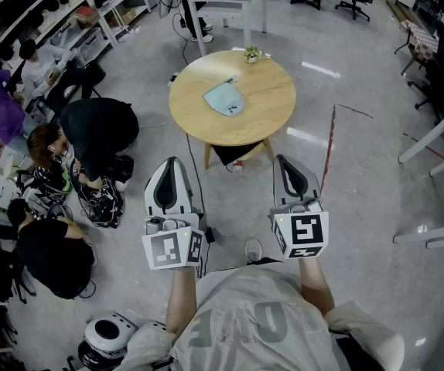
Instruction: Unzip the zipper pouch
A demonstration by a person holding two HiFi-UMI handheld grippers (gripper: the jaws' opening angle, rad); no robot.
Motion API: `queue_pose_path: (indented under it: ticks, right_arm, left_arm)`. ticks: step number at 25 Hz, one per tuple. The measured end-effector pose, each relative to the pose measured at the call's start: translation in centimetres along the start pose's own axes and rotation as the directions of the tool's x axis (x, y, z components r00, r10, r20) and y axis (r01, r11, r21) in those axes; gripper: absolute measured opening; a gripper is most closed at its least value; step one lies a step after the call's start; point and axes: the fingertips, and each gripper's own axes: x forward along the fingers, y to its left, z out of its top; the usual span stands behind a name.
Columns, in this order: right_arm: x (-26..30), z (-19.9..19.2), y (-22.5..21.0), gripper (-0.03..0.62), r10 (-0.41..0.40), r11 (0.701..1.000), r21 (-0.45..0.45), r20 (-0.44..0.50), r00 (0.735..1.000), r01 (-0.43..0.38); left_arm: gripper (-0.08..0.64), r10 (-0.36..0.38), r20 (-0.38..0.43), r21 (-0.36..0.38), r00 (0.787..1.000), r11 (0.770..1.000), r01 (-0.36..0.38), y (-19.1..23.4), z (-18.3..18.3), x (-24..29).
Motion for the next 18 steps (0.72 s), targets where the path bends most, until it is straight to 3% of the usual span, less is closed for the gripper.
queue_pose_path:
  ticks: [4, 10, 18]
  right_arm:
    - [-0.3, 0.1, -0.3, 0.028, 0.000, 1.000, -0.011, -0.005, 1.000, 0.000]
    - [0.5, -0.8, -0.9, 0.028, 0.006, 1.000, -0.014, -0.024, 1.000, -0.006]
    - [2.6, -1.4, -1.5, 0.028, 0.027, 1.000, 0.006, -0.026, 0.999, -0.026]
  left_arm:
    - [0.026, 0.030, 0.000, -0.052, 1.000, 0.998, -0.030, 0.4, -1.7, -0.7]
    - [0.026, 0.019, -0.013, -0.009, 1.000, 1.000, -0.019, -0.1, -0.9, 0.6]
    - [0.026, 0.043, -0.028, -0.031, 0.999, 0.999, -0.044, 0.5, -2.0, 2.2]
